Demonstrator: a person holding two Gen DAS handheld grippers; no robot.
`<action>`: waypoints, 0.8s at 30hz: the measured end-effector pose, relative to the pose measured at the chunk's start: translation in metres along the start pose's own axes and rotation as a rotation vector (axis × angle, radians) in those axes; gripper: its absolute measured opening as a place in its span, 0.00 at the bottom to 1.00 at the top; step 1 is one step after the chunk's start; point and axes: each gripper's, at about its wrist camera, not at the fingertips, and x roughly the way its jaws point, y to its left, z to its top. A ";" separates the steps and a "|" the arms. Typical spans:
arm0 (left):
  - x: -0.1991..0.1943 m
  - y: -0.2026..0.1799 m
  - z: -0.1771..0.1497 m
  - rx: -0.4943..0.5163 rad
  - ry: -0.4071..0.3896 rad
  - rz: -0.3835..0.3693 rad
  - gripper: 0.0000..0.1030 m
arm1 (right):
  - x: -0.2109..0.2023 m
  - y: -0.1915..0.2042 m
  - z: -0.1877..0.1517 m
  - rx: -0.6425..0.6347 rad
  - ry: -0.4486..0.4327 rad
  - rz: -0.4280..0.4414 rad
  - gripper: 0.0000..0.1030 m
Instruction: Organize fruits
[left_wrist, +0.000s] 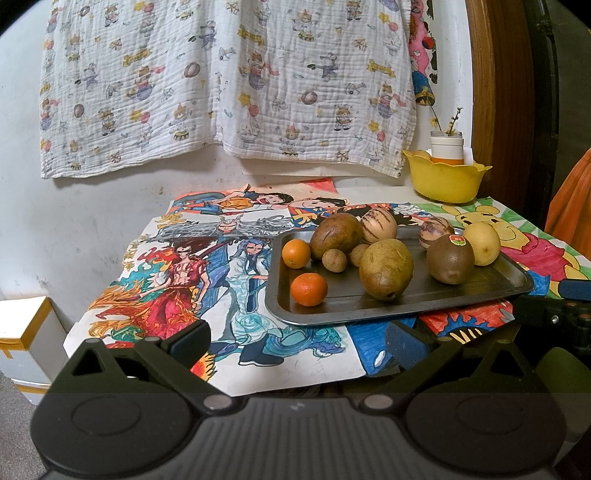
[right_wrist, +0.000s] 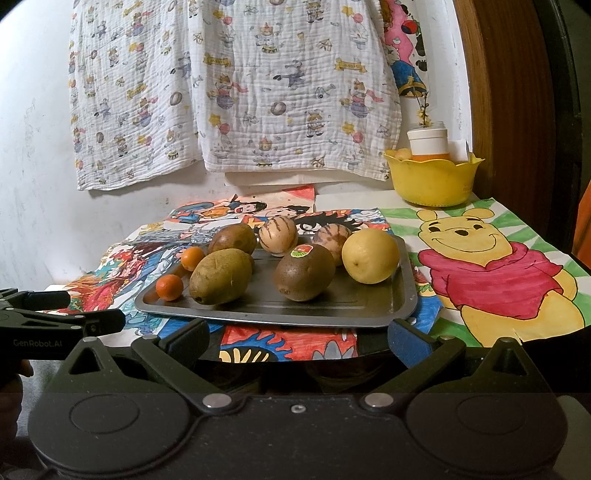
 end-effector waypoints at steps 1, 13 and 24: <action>0.000 0.000 0.000 0.000 0.000 0.000 1.00 | 0.000 0.000 0.000 0.000 0.000 0.000 0.99; 0.000 0.000 0.000 0.001 0.000 0.000 1.00 | -0.001 0.000 0.001 0.003 -0.007 -0.004 0.99; -0.001 0.004 -0.002 0.000 0.005 0.042 1.00 | -0.001 0.001 0.001 0.002 -0.010 -0.001 0.99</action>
